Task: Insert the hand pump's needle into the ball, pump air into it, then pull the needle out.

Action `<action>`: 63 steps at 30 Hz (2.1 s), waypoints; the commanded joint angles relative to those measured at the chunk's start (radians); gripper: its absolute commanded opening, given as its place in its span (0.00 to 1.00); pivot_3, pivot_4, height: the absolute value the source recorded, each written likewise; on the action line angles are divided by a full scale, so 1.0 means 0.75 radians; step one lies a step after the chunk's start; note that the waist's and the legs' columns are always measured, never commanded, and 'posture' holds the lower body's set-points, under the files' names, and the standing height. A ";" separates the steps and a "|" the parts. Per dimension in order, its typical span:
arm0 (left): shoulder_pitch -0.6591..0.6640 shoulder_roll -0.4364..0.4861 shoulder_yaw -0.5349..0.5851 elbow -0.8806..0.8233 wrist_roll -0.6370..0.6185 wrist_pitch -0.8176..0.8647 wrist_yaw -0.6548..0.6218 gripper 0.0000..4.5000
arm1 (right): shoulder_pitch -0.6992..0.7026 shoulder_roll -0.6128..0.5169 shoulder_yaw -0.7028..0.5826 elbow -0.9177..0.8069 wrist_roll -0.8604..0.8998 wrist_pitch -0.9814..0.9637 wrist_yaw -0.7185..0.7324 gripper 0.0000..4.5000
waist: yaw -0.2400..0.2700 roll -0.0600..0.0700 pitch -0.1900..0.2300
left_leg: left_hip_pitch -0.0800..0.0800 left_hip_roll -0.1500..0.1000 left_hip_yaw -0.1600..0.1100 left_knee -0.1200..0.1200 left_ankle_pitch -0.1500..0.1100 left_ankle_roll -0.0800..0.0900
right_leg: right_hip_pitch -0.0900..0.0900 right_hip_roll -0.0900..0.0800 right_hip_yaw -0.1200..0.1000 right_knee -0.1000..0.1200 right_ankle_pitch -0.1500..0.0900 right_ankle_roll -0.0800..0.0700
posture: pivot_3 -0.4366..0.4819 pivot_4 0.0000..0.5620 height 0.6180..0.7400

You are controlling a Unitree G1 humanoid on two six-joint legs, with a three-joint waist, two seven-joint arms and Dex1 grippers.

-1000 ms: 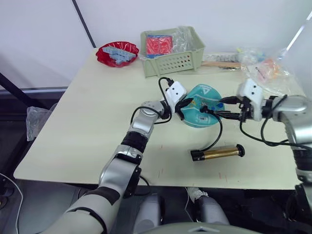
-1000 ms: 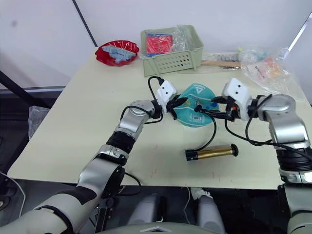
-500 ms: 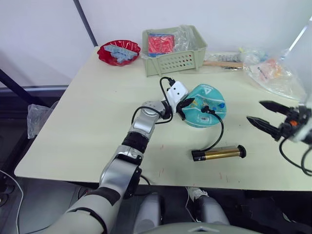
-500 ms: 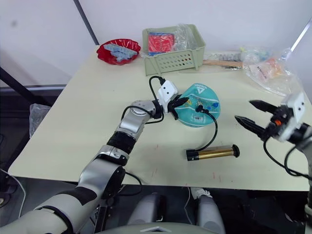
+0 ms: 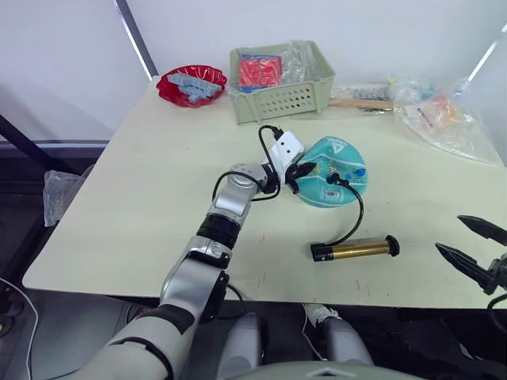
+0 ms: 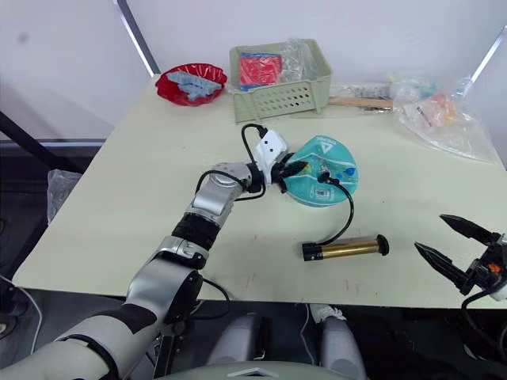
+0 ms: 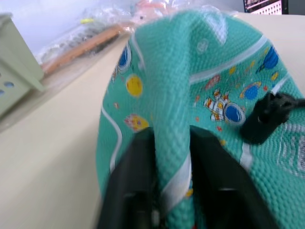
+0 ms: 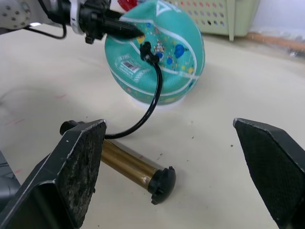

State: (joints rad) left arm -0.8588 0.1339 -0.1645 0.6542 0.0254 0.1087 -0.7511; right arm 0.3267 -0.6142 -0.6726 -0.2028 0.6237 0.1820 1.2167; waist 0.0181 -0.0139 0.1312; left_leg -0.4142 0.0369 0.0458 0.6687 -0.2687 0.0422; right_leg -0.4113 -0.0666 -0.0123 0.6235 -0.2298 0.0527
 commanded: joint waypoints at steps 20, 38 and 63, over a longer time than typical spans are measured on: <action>0.092 0.096 0.108 -0.595 -0.266 0.354 -0.063 0.99 | 0.033 0.039 0.016 0.044 0.116 -0.202 0.054 1.00 | -0.008 0.003 0.031 | 0.000 0.000 0.001 0.000 0.000 0.000 | -0.001 0.002 0.002 0.003 0.002 0.008 | 0.48 0.27 0.98; 0.818 0.544 0.393 -1.039 -0.533 0.265 -0.312 0.99 | 0.008 0.076 0.100 0.090 0.085 -0.276 0.007 1.00 | -0.015 0.007 0.031 | 0.004 0.003 0.004 0.004 0.001 -0.001 | 0.000 0.005 0.007 0.006 0.004 0.006 | 0.48 0.27 0.98; 1.430 0.731 0.691 -0.889 -0.610 -0.144 -0.527 0.99 | 0.040 -0.077 0.039 0.538 0.038 -0.525 0.268 1.00 | -0.004 0.008 0.031 | 0.004 0.007 0.009 0.011 0.001 -0.001 | 0.000 0.003 0.009 0.007 0.007 0.000 | 0.48 0.27 0.98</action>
State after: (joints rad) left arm 0.2106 0.6662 0.3407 0.0379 -0.4080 0.0227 -1.1360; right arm 0.3563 -0.6525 -0.6062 0.1983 0.6378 -0.1945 1.4067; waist 0.0148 -0.0077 0.1544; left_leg -0.4109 0.0419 0.0524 0.6771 -0.2679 0.0411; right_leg -0.4109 -0.0641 -0.0057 0.6286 -0.2243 0.0528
